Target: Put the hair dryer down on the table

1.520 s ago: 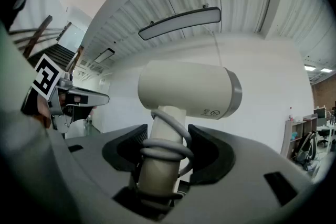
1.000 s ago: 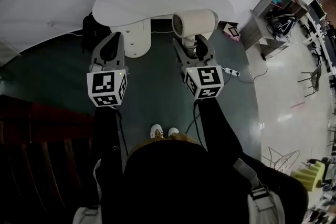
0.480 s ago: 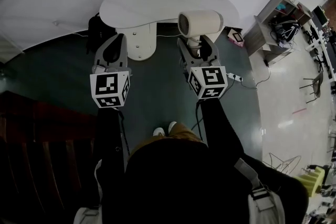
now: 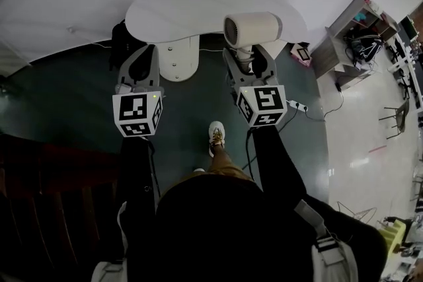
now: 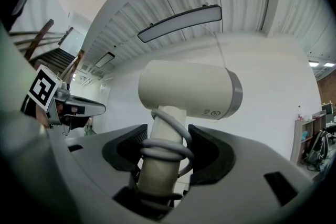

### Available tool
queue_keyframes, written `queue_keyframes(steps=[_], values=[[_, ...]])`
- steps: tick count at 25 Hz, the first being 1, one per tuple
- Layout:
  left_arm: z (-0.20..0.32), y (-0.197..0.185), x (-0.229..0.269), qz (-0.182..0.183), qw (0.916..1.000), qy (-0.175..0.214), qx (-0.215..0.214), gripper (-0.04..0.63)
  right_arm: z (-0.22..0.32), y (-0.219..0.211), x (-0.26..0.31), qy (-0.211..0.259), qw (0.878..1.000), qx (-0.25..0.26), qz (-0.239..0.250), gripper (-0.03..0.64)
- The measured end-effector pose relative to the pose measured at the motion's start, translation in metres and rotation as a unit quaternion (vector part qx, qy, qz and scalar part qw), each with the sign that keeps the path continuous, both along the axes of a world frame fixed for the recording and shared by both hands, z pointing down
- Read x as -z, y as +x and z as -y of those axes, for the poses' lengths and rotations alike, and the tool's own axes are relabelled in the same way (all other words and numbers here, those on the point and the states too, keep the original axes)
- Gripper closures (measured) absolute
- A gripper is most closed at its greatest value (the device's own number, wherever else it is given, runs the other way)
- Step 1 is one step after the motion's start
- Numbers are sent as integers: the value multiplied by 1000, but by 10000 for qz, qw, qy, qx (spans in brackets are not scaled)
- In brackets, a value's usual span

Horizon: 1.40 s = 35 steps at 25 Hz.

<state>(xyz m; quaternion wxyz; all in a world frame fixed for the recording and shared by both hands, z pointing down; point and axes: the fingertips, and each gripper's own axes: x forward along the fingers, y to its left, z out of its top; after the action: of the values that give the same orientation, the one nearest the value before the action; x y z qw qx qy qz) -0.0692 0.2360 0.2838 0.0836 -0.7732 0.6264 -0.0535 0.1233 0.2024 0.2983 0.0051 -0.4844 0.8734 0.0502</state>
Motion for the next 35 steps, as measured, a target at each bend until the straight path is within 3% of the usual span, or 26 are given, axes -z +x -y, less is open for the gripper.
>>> queue_keyframes(steps=[21,35], values=[[267,-1,-9,-43,9987,-10,502,578,273,-6,-4,56,9978,633,-205,359],[320,3,-24,-236,9977,-270,566,578,336,3,-23,-192,9976,671,6,359]])
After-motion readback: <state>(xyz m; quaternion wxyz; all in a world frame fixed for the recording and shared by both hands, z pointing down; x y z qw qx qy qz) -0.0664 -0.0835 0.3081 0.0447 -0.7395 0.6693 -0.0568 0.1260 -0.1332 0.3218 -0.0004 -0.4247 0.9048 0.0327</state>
